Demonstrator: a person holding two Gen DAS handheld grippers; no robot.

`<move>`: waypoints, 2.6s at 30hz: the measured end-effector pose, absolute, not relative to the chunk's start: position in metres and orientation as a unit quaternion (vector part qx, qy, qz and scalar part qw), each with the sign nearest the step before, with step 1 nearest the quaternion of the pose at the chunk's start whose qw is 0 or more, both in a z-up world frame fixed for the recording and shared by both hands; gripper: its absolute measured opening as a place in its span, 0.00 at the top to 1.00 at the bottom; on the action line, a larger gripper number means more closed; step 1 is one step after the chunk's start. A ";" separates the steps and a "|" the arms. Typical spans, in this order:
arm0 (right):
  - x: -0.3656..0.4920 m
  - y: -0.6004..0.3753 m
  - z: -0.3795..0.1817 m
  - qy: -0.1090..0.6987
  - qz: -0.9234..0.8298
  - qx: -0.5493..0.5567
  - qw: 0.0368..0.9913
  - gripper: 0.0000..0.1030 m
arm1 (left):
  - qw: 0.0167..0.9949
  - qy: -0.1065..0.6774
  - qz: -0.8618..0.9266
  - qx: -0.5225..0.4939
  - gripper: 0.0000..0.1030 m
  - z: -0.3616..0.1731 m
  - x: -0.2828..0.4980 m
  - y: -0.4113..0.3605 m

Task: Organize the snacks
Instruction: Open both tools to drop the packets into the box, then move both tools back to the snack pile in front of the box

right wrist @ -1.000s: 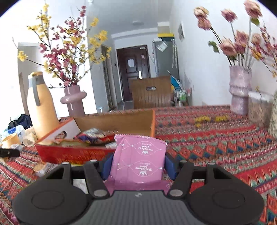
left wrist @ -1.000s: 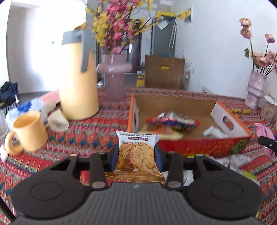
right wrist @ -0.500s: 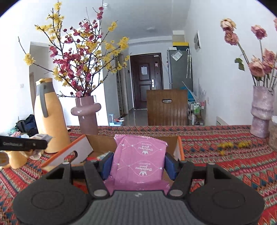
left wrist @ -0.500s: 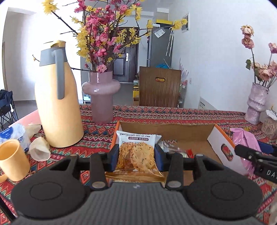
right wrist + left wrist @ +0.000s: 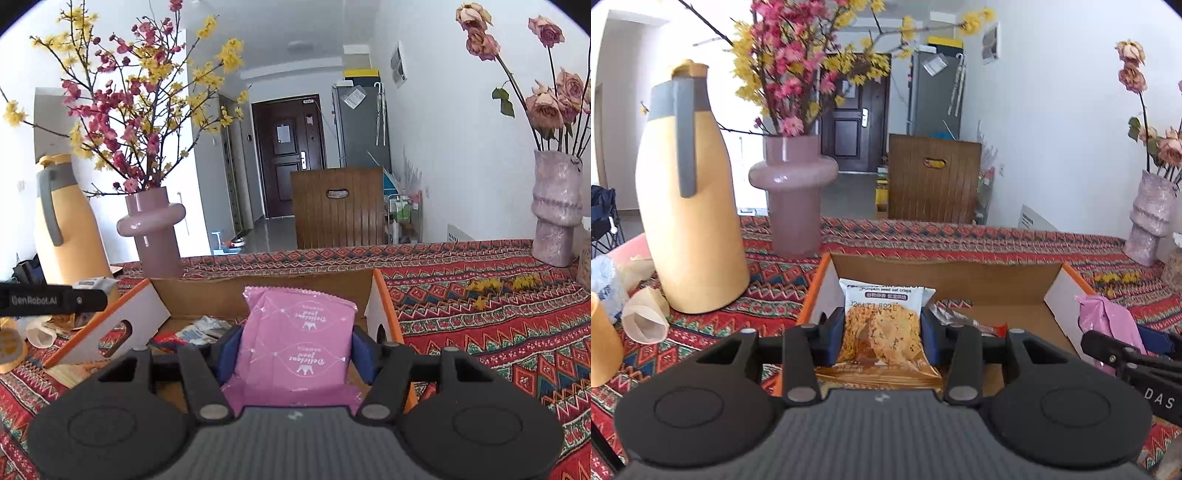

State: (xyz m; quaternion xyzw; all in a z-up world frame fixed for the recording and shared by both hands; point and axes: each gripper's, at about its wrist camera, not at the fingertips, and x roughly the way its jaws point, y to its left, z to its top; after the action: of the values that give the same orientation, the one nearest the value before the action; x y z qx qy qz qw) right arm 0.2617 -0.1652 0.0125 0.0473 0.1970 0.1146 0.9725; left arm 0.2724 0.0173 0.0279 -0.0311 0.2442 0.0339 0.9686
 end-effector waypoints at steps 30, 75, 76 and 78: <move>0.247 -0.167 0.012 0.188 0.101 0.042 0.976 0.00 | 0.979 0.191 0.041 -0.059 0.00 0.035 0.249 0.025; 0.109 -0.177 0.018 0.190 0.123 0.042 0.973 0.00 | 0.974 0.217 0.025 -0.057 0.00 0.038 0.111 0.024; 0.106 -0.177 0.016 0.192 0.124 0.042 0.973 0.00 | 0.973 0.220 0.025 -0.058 0.00 0.036 0.108 0.024; 0.099 -0.178 0.013 0.196 0.125 0.043 0.972 0.00 | 0.972 0.225 0.026 -0.058 0.00 0.032 0.101 0.024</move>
State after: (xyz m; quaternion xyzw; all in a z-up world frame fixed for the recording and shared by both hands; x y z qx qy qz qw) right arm 0.0994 -0.1779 0.0127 0.0430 0.1963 0.1253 0.9716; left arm 0.1009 0.0236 0.0321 -0.0582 0.2255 0.0256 0.9722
